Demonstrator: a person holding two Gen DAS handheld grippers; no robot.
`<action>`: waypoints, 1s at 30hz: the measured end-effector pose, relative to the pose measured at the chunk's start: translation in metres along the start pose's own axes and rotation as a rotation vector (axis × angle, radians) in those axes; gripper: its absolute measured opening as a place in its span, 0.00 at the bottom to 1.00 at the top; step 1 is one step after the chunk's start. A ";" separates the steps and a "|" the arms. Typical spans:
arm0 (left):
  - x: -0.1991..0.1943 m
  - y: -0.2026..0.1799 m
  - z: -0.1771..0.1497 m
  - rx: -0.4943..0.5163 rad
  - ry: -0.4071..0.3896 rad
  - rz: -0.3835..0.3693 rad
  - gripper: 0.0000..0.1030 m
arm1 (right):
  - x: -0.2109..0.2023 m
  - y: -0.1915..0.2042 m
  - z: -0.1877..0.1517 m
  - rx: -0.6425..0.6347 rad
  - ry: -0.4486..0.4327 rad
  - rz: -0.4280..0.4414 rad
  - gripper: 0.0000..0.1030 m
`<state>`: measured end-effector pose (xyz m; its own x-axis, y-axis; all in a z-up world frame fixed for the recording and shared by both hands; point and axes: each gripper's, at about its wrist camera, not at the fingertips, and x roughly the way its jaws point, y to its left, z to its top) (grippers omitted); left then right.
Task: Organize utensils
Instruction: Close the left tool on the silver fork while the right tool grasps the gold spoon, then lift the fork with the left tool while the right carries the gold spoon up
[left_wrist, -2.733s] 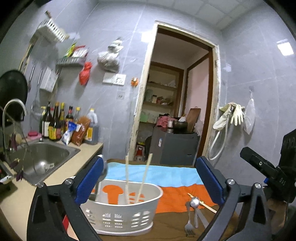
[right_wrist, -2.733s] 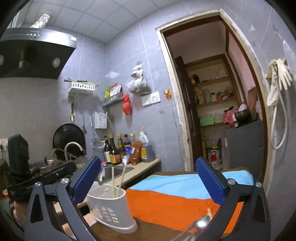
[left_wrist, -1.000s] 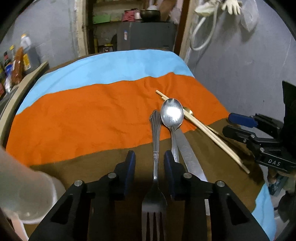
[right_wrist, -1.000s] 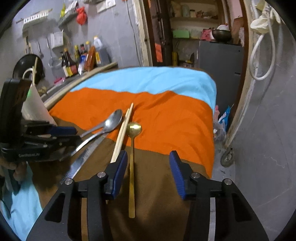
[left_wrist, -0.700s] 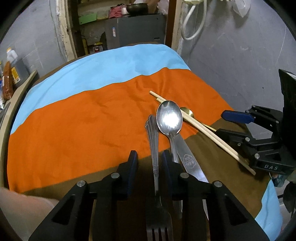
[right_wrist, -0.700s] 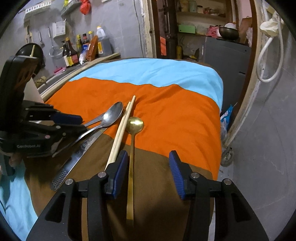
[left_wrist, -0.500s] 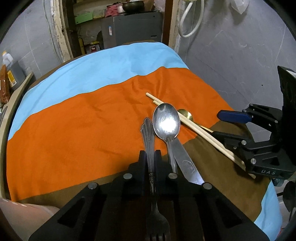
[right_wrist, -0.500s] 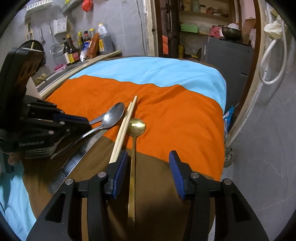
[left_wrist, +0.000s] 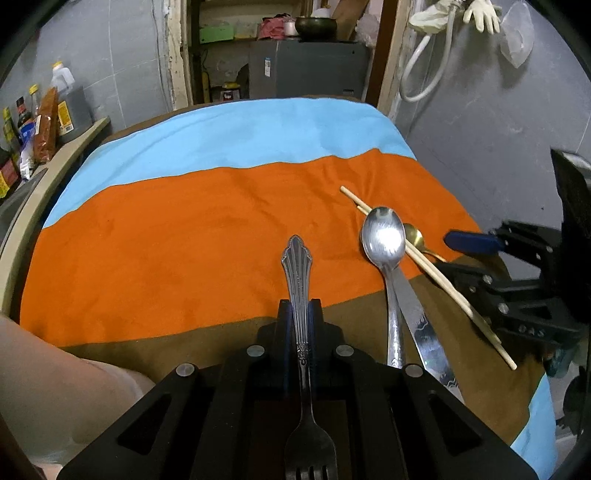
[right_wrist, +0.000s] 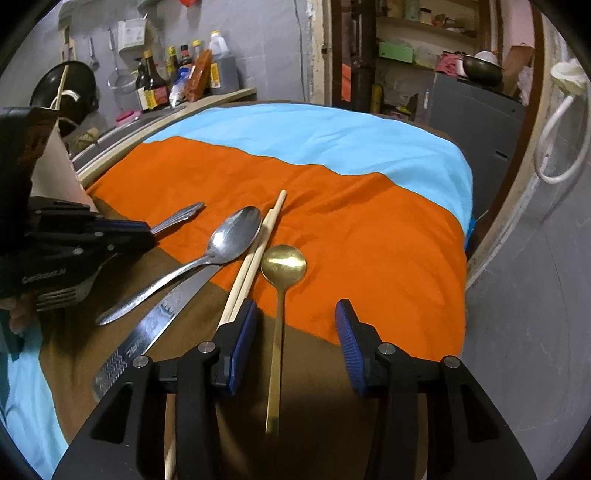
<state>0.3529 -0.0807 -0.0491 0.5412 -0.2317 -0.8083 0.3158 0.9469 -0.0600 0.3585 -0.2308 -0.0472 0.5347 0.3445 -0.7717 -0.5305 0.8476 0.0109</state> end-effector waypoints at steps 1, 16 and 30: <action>0.000 -0.001 0.001 0.003 0.007 0.003 0.06 | 0.003 0.001 0.004 -0.011 0.010 -0.003 0.39; 0.009 0.005 0.005 0.001 0.011 -0.051 0.05 | 0.022 0.010 0.031 -0.070 0.088 0.007 0.25; -0.079 -0.009 -0.032 0.011 -0.436 -0.108 0.05 | -0.072 0.027 -0.007 0.020 -0.413 -0.040 0.25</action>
<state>0.2823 -0.0639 -0.0035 0.7820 -0.4032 -0.4753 0.3951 0.9105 -0.1224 0.3010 -0.2351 0.0047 0.7755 0.4408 -0.4519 -0.4934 0.8698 0.0016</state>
